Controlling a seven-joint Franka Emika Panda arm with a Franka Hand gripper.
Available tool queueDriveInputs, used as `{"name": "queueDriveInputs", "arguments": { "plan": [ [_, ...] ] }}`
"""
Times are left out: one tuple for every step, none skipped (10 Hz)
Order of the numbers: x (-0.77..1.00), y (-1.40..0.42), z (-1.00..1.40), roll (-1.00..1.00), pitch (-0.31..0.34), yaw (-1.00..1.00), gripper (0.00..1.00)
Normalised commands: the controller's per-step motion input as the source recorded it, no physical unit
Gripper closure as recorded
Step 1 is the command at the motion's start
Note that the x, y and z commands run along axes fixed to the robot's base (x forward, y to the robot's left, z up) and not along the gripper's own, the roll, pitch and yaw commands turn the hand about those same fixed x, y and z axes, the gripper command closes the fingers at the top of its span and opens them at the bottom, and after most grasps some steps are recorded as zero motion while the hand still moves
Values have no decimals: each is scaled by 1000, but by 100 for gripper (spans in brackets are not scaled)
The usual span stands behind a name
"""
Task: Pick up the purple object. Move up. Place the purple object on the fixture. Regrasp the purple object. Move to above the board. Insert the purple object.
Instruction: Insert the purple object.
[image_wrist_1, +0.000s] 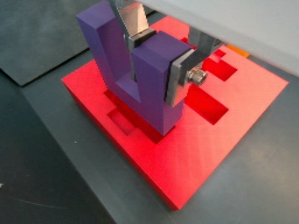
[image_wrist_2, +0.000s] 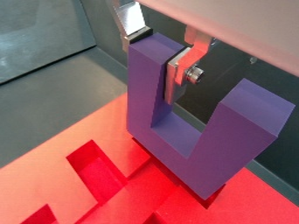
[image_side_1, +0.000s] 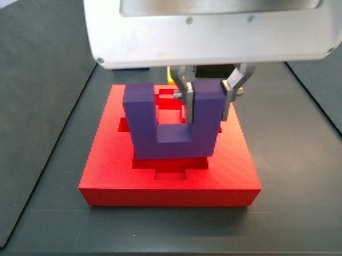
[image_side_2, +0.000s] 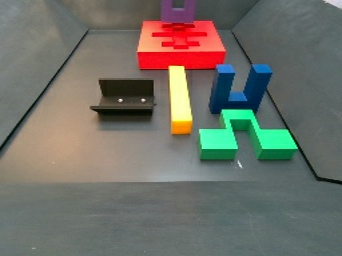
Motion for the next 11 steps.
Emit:
{"name": "queueDriveInputs", "arguments": {
  "plan": [
    [0, -120, -14, -96, -27, 0, 100],
    [0, -114, -17, -101, -19, 0, 100],
    [0, -131, -69, -84, -44, 0, 100],
    [0, -149, -217, -10, -30, -17, 100],
    [0, -120, -271, 24, 0, -34, 100],
    [31, -40, -334, 93, 0, 0, 100],
    [20, 0, -266, 80, 0, 0, 100],
    [0, 0, -174, 20, 0, -9, 100],
    [0, 40, -14, -29, -6, -54, 100],
    [14, 157, -29, -84, -4, -106, 100],
    [111, 237, -20, -103, 0, -114, 100]
  ]
}}
